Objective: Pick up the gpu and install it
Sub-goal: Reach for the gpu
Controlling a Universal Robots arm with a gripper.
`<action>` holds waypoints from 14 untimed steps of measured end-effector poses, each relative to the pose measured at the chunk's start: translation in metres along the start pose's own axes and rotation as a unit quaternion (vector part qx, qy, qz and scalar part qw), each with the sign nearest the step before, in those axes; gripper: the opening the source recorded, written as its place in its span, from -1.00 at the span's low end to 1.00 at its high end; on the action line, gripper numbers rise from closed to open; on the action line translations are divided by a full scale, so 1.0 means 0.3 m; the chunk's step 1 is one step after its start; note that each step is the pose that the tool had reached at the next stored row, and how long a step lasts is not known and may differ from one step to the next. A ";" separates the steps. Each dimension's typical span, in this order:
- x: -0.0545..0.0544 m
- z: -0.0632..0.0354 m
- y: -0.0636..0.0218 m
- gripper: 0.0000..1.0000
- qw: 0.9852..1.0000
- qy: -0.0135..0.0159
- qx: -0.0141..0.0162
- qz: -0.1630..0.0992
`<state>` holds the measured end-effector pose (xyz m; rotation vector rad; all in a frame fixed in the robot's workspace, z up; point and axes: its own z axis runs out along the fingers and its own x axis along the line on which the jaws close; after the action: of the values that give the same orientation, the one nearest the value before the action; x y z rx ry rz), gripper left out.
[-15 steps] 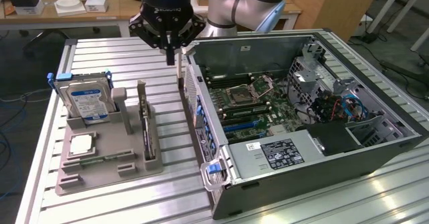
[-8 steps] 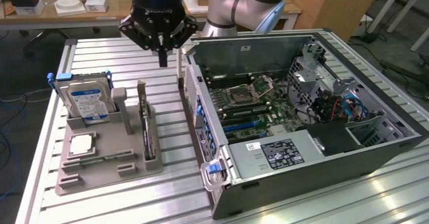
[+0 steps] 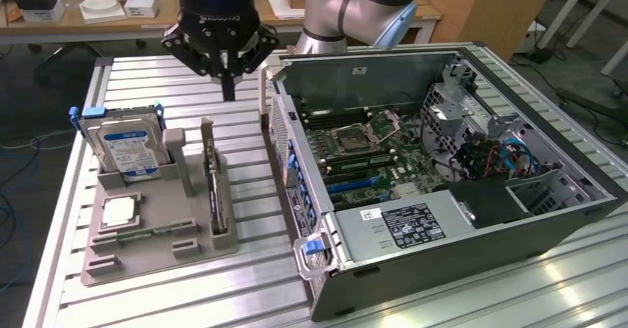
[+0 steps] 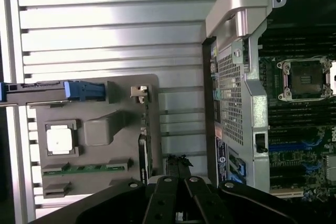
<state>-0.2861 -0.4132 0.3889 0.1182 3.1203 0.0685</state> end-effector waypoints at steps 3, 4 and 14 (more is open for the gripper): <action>0.014 0.000 -0.005 -0.80 1.000 0.000 0.000 0.000; 0.020 0.000 -0.007 -0.80 1.000 0.000 0.000 0.000; 0.085 0.000 -0.037 -0.80 1.000 0.001 0.000 0.000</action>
<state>-0.3125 -0.4223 0.3880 0.1183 3.1214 0.0686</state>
